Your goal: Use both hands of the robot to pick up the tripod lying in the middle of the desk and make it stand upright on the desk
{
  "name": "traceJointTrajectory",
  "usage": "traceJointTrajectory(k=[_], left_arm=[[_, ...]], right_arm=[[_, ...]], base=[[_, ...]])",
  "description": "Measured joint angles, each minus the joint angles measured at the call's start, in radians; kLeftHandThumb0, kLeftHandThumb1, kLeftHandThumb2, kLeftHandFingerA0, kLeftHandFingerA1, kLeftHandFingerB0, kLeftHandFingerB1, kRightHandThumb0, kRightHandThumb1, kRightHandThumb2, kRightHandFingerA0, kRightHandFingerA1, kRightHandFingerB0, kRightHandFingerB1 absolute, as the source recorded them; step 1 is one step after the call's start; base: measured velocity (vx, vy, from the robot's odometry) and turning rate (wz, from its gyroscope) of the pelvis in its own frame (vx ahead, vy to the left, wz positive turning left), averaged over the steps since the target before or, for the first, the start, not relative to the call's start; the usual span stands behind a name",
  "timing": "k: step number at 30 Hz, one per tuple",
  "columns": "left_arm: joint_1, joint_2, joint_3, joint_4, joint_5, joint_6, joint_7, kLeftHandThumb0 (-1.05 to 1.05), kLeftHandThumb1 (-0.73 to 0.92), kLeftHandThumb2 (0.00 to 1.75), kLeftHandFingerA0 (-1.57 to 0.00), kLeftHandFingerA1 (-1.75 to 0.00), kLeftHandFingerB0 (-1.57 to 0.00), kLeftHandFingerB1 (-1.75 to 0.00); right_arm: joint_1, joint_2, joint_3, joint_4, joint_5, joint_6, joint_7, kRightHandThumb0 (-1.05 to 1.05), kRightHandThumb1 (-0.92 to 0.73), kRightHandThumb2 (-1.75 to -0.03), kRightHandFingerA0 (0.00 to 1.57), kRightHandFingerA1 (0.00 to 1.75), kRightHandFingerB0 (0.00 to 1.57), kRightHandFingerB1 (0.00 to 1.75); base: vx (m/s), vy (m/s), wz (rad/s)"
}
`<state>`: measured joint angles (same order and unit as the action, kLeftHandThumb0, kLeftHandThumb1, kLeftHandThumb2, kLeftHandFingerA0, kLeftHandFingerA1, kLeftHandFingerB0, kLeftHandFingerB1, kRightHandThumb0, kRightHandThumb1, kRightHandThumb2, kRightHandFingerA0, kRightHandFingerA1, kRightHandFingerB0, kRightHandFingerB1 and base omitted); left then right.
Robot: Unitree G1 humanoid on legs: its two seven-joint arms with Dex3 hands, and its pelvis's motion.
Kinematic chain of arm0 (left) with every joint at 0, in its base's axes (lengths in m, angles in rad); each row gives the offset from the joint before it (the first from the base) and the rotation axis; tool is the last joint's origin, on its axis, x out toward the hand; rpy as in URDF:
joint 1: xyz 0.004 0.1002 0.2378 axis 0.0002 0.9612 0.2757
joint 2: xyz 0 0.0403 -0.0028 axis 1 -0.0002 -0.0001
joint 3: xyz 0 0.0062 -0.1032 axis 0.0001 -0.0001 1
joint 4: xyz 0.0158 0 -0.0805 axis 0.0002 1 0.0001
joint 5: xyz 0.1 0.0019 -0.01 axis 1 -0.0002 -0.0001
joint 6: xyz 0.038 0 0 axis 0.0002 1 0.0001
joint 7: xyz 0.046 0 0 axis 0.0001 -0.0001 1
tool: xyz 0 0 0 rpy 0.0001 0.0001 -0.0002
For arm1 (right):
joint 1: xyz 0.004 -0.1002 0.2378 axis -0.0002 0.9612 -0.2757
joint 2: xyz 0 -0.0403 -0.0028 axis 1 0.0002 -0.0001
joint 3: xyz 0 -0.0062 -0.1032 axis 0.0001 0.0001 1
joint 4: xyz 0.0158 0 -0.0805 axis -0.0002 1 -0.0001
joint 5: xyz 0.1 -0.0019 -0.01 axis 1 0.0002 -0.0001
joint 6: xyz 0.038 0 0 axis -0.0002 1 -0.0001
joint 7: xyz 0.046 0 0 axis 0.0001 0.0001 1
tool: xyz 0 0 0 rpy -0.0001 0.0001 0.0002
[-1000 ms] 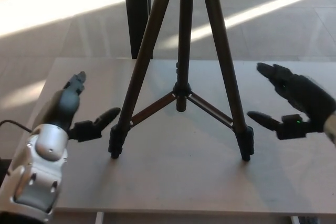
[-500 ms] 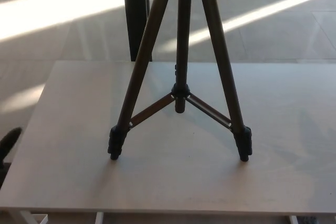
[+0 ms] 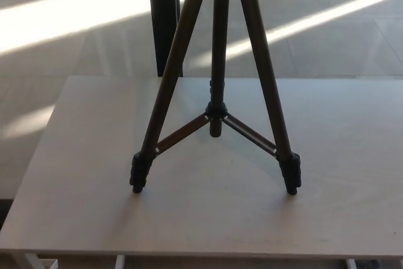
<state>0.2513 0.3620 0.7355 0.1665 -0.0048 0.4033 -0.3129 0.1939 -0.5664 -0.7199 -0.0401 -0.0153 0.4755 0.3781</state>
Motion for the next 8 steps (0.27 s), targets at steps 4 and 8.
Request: traceJointTrajectory(k=[4, 8], left_arm=[[0.036, 0.000, 0.042, 0.133, -0.018, -0.004, 0.002, -0.81, 0.66, 0.96, 0.00, -0.21, -0.01, -0.27], [0.084, -0.004, 0.089, 0.267, -0.038, -0.004, 0.007, -0.76, 0.68, 1.00, 0.00, -0.31, -0.02, -0.34]], right_arm=[[0.037, 0.002, -0.047, 0.077, 0.011, -0.019, -0.014, -0.92, -0.60, -0.96, 0.00, 0.23, 0.06, 0.03], [0.063, 0.014, -0.112, 0.189, 0.028, -0.044, -0.038, -0.93, -0.57, -0.94, 0.00, 0.19, 0.05, 0.03]], base=[[0.00, 0.000, 0.00], [0.00, 0.000, 0.00]])
